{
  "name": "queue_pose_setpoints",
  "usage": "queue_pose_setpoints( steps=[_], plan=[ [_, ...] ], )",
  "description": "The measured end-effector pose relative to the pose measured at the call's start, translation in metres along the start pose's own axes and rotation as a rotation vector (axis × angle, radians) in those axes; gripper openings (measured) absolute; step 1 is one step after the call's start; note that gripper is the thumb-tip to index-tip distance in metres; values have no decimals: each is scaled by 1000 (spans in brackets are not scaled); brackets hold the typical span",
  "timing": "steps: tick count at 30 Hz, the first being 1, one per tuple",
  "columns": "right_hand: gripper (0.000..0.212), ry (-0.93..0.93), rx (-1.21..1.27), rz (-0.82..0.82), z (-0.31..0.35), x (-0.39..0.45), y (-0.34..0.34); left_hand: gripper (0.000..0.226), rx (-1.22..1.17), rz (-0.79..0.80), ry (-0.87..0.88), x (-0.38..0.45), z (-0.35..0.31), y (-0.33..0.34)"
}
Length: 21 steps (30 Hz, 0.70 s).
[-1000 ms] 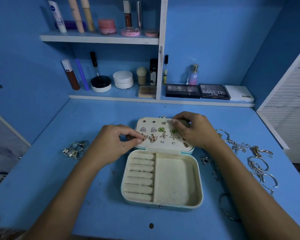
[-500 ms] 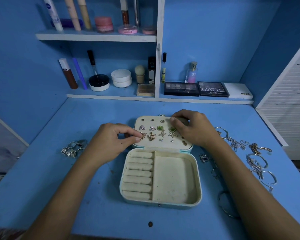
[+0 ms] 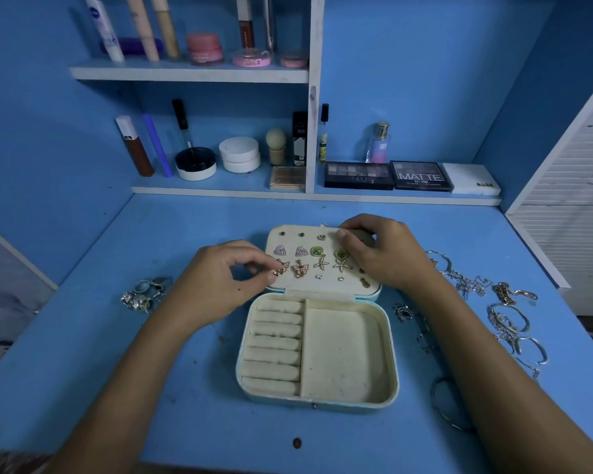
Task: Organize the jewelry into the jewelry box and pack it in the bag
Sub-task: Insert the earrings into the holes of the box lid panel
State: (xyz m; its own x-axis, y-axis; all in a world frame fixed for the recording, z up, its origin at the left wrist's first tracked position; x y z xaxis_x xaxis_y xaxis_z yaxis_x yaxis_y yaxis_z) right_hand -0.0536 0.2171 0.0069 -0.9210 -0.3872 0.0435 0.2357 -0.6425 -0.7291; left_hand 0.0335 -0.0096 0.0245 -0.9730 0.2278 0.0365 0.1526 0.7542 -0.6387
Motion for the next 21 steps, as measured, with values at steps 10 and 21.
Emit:
queue_pose_setpoints(
  steps=[10, 21],
  plan=[
    [19, -38, 84, -75, 7, -6, -8, 13, 22, -180, 42, -25, -21, 7],
    [19, -58, 84, -84, 10, -8, -11, 16, 158, -231, -3, -29, -19, 18]
  ],
)
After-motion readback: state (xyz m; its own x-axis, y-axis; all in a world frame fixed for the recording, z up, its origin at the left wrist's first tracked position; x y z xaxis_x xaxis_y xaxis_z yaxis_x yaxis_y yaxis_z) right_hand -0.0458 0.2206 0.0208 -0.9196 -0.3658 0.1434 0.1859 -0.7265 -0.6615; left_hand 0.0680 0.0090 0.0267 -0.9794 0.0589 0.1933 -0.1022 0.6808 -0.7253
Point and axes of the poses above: each hand's wrist, its own x-axis towards the middle knuckle, its own y-axis out of the palm, z = x × y, the point moved 7 cm from there along x, towards the middle knuckle, and after that the axes turned 12 degrees about z, right-handed, at the moved point
